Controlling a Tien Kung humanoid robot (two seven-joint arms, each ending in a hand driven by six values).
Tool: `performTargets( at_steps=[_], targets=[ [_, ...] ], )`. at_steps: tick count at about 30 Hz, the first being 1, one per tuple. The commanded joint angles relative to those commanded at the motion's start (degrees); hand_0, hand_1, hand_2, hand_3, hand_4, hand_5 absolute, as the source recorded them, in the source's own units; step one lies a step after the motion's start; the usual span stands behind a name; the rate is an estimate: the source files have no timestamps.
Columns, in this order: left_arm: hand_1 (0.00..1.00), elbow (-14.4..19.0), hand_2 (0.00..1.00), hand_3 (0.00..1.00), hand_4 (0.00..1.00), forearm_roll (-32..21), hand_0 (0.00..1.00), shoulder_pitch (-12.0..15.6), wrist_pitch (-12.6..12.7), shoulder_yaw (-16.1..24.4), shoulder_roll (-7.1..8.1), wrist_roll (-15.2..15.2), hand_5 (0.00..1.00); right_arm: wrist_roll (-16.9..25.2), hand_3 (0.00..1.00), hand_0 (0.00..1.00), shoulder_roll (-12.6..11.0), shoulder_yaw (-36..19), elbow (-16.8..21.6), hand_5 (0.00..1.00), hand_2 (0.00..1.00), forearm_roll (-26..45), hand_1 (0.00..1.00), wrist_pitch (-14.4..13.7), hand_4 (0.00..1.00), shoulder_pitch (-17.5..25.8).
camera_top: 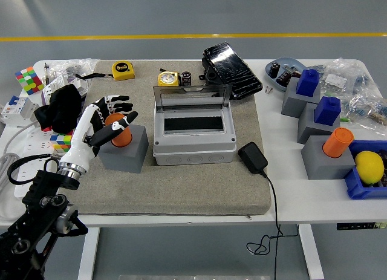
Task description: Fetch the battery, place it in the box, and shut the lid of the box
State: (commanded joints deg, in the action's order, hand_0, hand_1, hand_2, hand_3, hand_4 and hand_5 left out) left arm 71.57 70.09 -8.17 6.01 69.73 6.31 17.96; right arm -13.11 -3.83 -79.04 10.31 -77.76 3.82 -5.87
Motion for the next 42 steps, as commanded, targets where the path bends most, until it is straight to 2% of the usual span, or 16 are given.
performTargets(
  at_steps=[7, 8, 13, 14, 19, 20, 25, 26, 42],
  targets=[
    [0.632, -0.46, 0.582, 0.622, 0.998, 1.01, 0.521, -0.23, 0.24, -0.85, -0.04, 0.75, 0.182, 0.05, 0.583, 0.609, -0.01, -0.03, 0.0, 0.564, 0.677, 0.1, 0.656, 0.0, 0.978, -0.01],
    [0.606, -0.61, 0.55, 0.583, 0.998, 1.15, 0.52, -0.29, 0.33, -1.07, -0.06, 0.91, 0.096, 0.04, 0.583, 0.609, -0.01, -0.05, 0.0, 0.563, 0.677, 0.11, 0.657, 0.01, 0.978, 0.0],
    [0.606, -1.6, 0.55, 0.583, 0.998, 1.67, 0.52, -0.77, 0.83, -2.26, -0.23, 1.63, 0.096, 0.0, 0.583, 0.609, 0.03, -0.04, 0.0, 0.563, 0.677, 0.16, 0.657, -0.01, 0.978, -0.02],
    [0.518, -1.81, 0.482, 0.508, 0.998, 1.68, 0.475, -0.85, 0.93, -2.4, -0.29, 1.83, 0.009, 0.01, 0.583, 0.609, 0.04, -0.02, 0.0, 0.562, 0.676, 0.12, 0.656, -0.02, 0.978, -0.03],
    [0.518, -3.15, 0.482, 0.508, 0.998, 1.49, 0.475, -1.25, 1.51, -2.89, -0.61, 3.04, 0.009, -0.02, 0.583, 0.609, 0.02, 0.1, 0.0, 0.562, 0.676, 0.01, 0.656, 0.02, 0.978, 0.0],
    [0.438, -3.38, 0.432, 0.463, 0.974, 1.34, 0.384, -1.35, 1.62, -3.02, -0.64, 3.27, 0.002, -0.01, 0.584, 0.609, 0.01, 0.17, 0.0, 0.561, 0.677, 0.15, 0.656, 0.03, 0.978, -0.01],
    [0.438, -4.3, 0.432, 0.463, 0.974, 0.24, 0.384, -1.58, 2.02, -3.44, -0.83, 4.44, 0.002, -0.02, 0.584, 0.609, 0.03, 0.1, 0.0, 0.561, 0.677, 0.02, 0.656, 0.0, 0.978, -0.06],
    [0.35, -4.45, 0.39, 0.432, 0.963, -0.27, 0.298, -1.6, 2.23, -3.5, -0.87, 4.93, 0.002, -0.01, 0.583, 0.609, 0.03, 0.19, 0.0, 0.562, 0.677, 0.04, 0.657, 0.01, 0.978, -0.07],
    [0.309, -6.49, 0.354, 0.406, 0.974, -3.16, 0.256, -1.96, 3.77, -3.68, -1.7, 8.18, 0.002, 0.31, 0.582, 0.609, 0.1, 0.01, 0.0, 0.562, 0.677, -0.19, 0.656, -0.19, 0.978, 0.23]
  ],
)
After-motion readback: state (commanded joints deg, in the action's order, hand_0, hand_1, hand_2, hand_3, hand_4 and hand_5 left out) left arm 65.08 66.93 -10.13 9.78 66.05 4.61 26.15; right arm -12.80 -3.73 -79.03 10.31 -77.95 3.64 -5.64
